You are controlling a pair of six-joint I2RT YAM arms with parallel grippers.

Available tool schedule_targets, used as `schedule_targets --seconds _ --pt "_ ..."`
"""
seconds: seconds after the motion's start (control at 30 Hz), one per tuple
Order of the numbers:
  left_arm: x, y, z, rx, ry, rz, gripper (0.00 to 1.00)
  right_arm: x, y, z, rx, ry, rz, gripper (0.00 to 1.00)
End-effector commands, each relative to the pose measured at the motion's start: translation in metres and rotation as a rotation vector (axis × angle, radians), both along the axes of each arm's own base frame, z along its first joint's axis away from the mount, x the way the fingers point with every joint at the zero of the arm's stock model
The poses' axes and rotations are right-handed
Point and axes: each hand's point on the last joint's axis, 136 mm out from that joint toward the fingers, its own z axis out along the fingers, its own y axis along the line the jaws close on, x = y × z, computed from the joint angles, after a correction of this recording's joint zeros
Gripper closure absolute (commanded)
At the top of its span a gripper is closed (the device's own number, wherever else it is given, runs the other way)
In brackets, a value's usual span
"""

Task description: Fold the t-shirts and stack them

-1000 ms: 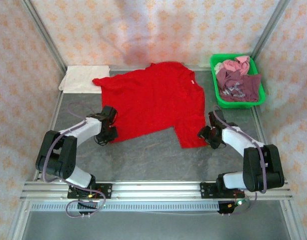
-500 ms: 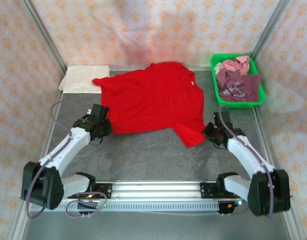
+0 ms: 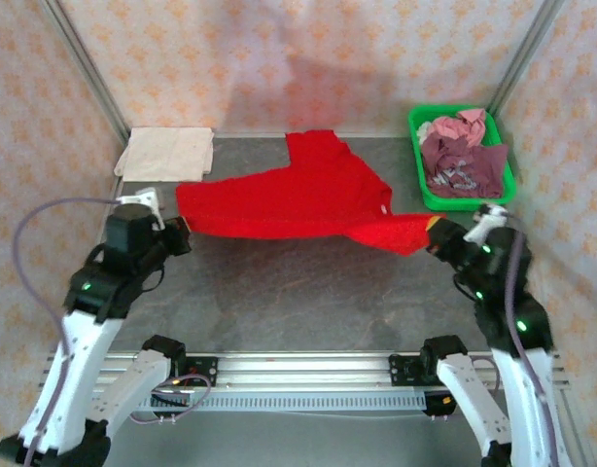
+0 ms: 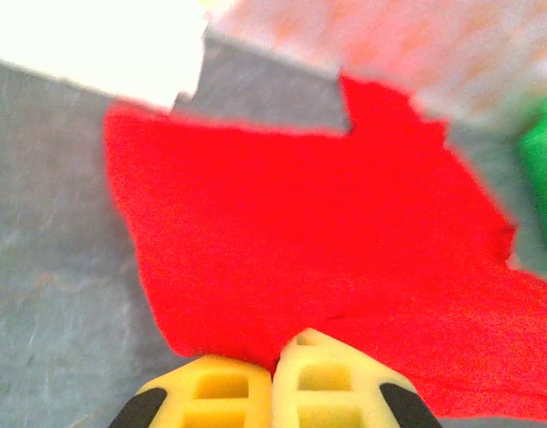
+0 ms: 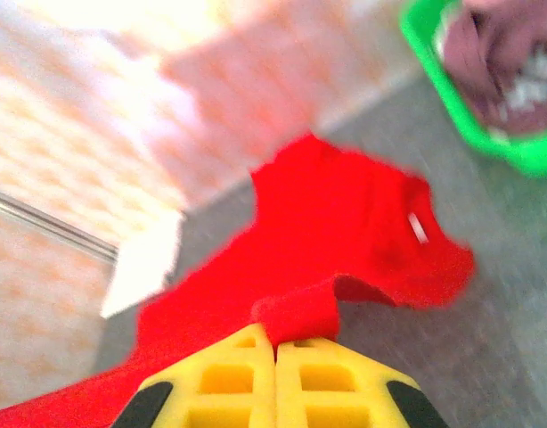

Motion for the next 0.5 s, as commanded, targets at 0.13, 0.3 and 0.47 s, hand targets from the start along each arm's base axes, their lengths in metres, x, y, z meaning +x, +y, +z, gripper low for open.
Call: schedule_targets --seconds 0.13,0.3,0.47 --pt "-0.083 -0.013 0.143 -0.015 -0.343 -0.208 1.0 -0.072 -0.023 0.126 -0.05 -0.329 -0.067 1.0" --pt "-0.097 0.002 0.205 0.065 -0.492 -0.159 1.0 -0.081 -0.034 0.193 -0.03 -0.49 -0.131 1.0" --pt "-0.053 0.021 0.232 0.185 -0.543 -0.029 1.0 -0.024 -0.031 0.224 -0.057 -0.489 -0.155 1.0"
